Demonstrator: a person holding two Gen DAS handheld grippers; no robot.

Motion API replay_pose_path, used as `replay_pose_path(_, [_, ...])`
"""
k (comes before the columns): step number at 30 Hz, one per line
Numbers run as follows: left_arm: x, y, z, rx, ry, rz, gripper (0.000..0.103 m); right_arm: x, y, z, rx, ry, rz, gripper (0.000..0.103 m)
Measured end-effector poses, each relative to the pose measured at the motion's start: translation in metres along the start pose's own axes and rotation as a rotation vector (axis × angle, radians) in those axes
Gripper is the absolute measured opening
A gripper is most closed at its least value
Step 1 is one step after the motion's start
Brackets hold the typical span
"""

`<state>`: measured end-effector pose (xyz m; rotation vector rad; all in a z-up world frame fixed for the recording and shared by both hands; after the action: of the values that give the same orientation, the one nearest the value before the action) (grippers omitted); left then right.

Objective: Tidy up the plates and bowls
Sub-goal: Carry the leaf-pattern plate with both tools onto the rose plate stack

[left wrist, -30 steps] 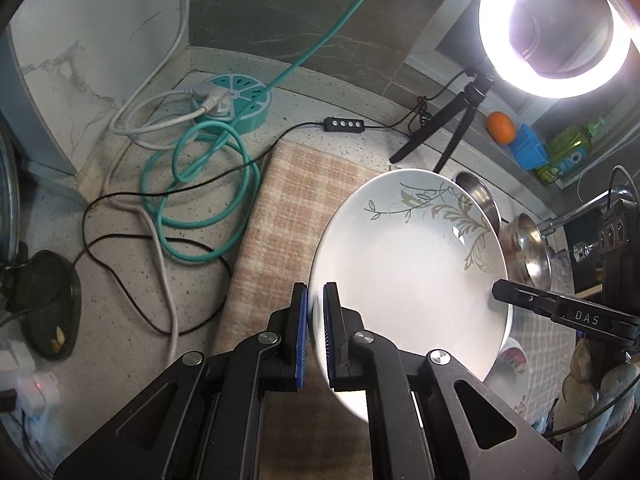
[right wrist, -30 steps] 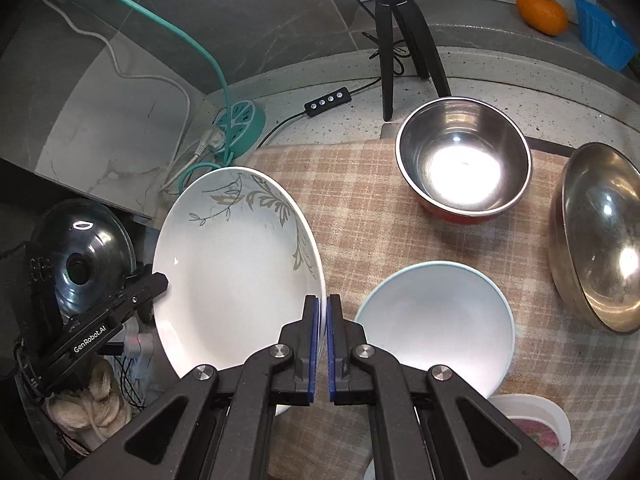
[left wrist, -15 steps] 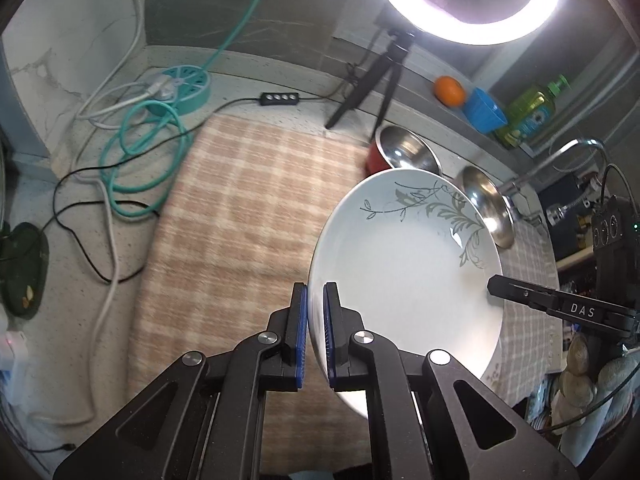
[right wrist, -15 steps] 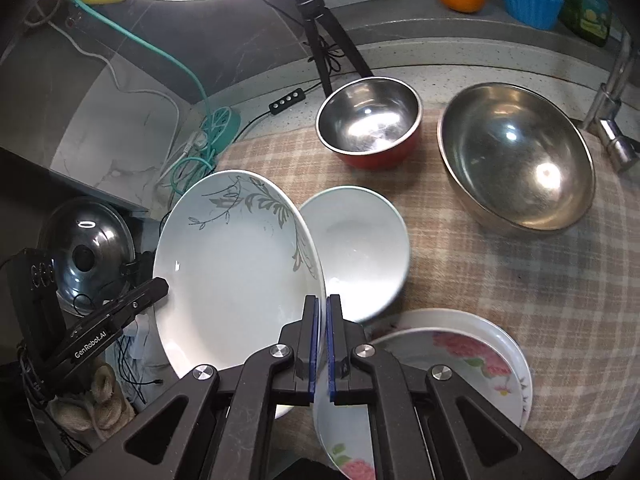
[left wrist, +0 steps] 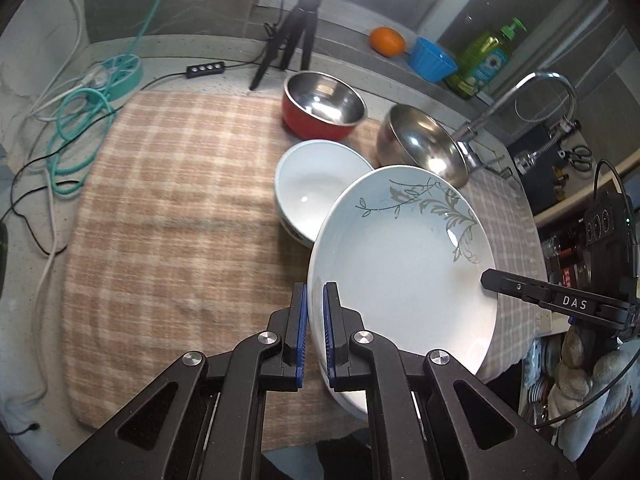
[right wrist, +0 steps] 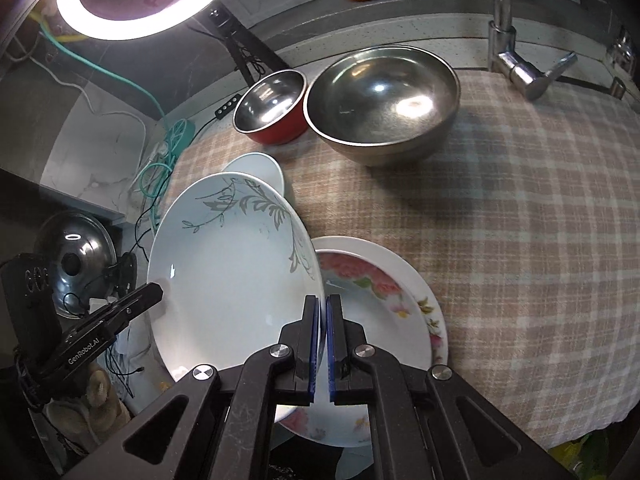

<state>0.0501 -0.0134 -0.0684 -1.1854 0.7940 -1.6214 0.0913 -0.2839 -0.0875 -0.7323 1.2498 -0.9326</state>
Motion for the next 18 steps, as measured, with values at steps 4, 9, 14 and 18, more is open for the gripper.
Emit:
replay_pose_path(4, [0.01,0.011,-0.008,-0.03,0.005,-0.012,0.006,0.017,-0.003,-0.012,-0.001,0.029,-0.009,0.004])
replay_pose_path(9, [0.02,0.022,-0.016,-0.062,0.02,-0.015,0.006,0.033,-0.001,-0.023,-0.01,0.051,-0.021,0.004])
replay_pose_path(14, [0.026,0.029,-0.02,-0.081,0.036,-0.013,0.006,0.044,0.003,-0.033,-0.023,0.07,-0.032,0.004])
replay_pose_path(18, [0.031,0.034,-0.023,-0.095,0.047,-0.009,0.006,0.052,0.007,-0.039,-0.033,0.086,-0.039,0.004])
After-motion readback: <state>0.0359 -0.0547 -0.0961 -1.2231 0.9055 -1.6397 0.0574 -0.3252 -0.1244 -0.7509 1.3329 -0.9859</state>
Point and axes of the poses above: each gripper's, at about its wrist camera, not at the fingertips, and y roughly the way its jaws point, x to its right, z to its top, the point moved 1 cm from there along y, roughly the way its jaws point, and after that the axes turned 2 degrees about -x, right-handed, at the moved point
